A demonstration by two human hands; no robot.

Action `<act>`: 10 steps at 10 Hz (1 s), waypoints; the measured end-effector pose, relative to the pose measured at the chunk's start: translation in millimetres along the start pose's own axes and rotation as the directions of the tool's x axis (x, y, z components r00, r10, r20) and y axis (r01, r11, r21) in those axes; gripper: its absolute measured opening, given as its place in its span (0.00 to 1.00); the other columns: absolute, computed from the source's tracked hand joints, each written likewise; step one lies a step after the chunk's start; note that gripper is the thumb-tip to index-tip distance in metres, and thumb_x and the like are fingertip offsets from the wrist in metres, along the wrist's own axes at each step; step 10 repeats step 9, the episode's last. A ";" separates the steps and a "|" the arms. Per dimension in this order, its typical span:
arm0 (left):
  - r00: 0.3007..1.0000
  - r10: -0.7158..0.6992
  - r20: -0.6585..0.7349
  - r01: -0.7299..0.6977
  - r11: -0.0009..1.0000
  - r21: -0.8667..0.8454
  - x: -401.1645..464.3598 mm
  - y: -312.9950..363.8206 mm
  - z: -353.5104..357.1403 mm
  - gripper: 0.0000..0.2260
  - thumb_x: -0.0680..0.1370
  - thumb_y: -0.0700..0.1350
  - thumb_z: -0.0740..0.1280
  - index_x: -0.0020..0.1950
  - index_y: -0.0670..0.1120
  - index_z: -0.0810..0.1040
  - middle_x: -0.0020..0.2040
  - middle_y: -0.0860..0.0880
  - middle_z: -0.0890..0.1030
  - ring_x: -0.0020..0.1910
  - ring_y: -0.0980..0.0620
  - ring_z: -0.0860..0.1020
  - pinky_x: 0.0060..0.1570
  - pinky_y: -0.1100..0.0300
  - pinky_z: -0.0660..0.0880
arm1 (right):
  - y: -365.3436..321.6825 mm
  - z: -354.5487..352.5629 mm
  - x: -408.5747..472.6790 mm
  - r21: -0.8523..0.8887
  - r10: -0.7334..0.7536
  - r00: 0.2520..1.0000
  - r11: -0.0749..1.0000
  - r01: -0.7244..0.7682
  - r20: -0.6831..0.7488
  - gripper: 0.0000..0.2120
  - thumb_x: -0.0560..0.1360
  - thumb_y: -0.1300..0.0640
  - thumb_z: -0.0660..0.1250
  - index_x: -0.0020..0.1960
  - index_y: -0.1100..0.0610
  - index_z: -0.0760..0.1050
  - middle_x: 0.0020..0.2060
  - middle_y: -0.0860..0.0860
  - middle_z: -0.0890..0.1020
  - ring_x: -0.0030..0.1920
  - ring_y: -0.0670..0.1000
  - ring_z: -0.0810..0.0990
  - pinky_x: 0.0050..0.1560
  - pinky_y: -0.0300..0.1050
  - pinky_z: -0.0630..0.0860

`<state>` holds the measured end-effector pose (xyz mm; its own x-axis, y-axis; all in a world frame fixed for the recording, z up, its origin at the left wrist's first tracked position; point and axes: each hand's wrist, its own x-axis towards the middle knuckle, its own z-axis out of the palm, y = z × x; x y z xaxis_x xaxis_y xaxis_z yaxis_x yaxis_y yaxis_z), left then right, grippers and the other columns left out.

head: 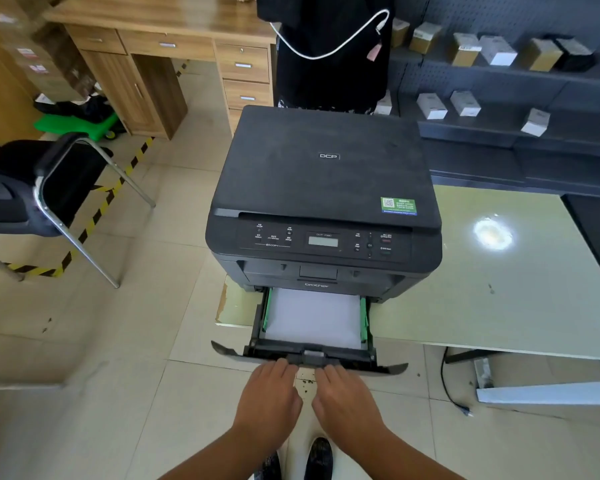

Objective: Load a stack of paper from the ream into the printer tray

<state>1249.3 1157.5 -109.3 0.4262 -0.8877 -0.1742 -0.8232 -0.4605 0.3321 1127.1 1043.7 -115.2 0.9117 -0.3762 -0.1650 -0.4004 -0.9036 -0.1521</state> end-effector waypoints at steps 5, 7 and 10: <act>0.996 -0.002 0.092 -0.002 0.999 0.038 95.5 -9.4 -26.1 0.28 0.78 0.49 0.58 0.76 0.44 0.54 0.76 0.46 0.61 0.75 0.48 0.57 0.75 0.52 0.54 | 56.9 -32.4 86.1 -0.007 0.204 0.968 0.979 -0.206 0.148 0.34 0.78 0.52 0.63 0.80 0.54 0.54 0.74 0.55 0.64 0.75 0.59 0.62 0.77 0.61 0.54; 0.988 0.014 0.155 -0.022 0.998 0.052 78.5 -7.7 -20.1 0.27 0.78 0.50 0.58 0.75 0.46 0.55 0.75 0.47 0.63 0.74 0.48 0.59 0.74 0.50 0.55 | 68.8 -41.7 85.6 -0.011 0.221 0.948 0.974 -0.225 0.230 0.38 0.79 0.49 0.61 0.82 0.50 0.44 0.81 0.51 0.53 0.80 0.58 0.50 0.78 0.64 0.42; 0.994 -0.020 0.111 0.019 1.000 0.004 53.7 -6.4 -26.4 0.20 0.78 0.50 0.58 0.70 0.49 0.65 0.67 0.49 0.73 0.65 0.49 0.70 0.67 0.52 0.67 | 76.1 -69.9 58.5 0.410 0.277 0.941 0.849 -0.335 0.194 0.21 0.79 0.51 0.66 0.71 0.55 0.74 0.71 0.51 0.74 0.72 0.53 0.70 0.76 0.51 0.62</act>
